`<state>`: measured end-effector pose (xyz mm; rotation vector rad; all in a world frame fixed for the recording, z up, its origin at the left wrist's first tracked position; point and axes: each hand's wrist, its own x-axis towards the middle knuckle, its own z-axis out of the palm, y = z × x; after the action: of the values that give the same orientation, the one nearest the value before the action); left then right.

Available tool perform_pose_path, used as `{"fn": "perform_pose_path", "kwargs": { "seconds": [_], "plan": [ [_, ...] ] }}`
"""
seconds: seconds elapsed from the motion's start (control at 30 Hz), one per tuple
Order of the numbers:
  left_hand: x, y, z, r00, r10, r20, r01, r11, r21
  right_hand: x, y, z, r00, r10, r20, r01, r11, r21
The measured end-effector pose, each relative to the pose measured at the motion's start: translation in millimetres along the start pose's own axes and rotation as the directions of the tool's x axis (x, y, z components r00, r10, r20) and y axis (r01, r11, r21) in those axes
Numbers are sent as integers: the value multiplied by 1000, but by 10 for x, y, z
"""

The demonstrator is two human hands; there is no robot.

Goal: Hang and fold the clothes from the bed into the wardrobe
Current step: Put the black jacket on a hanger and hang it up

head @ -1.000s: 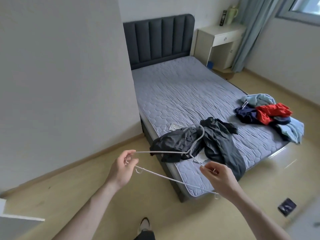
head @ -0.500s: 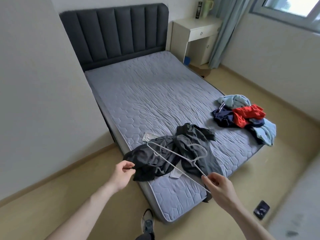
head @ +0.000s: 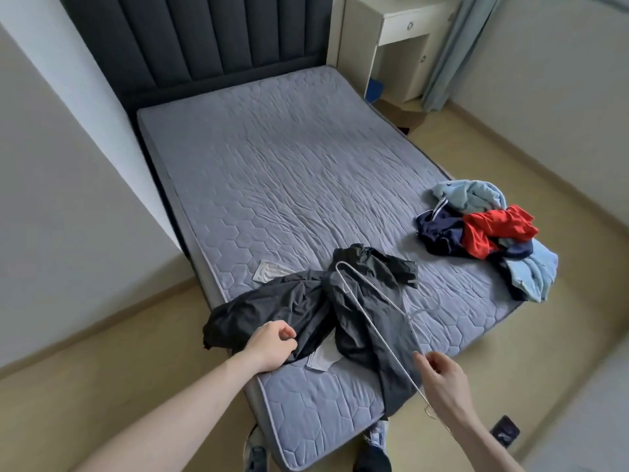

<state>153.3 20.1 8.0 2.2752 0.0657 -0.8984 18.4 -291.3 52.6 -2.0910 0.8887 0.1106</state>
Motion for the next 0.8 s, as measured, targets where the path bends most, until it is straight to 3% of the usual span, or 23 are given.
{"fn": "perform_pose_path", "kwargs": {
  "seconds": [0.3, 0.4, 0.8],
  "plan": [
    [1179, 579, 1173, 972, -234, 12, 234, 967, -100, 1609, 392, -188, 983, -8, 181, 12, 1000, -17],
    [1676, 619, 1700, 950, -304, 72, 312, 938, -149, 2077, 598, -158, 977, -11, 213, 20, 999, -43],
    [3279, 645, 3357, 878, -388, 279, 460, 846, -271, 3356, 1680, 218, 951, 101, 292, -66, 990, -126]
  ]
}}
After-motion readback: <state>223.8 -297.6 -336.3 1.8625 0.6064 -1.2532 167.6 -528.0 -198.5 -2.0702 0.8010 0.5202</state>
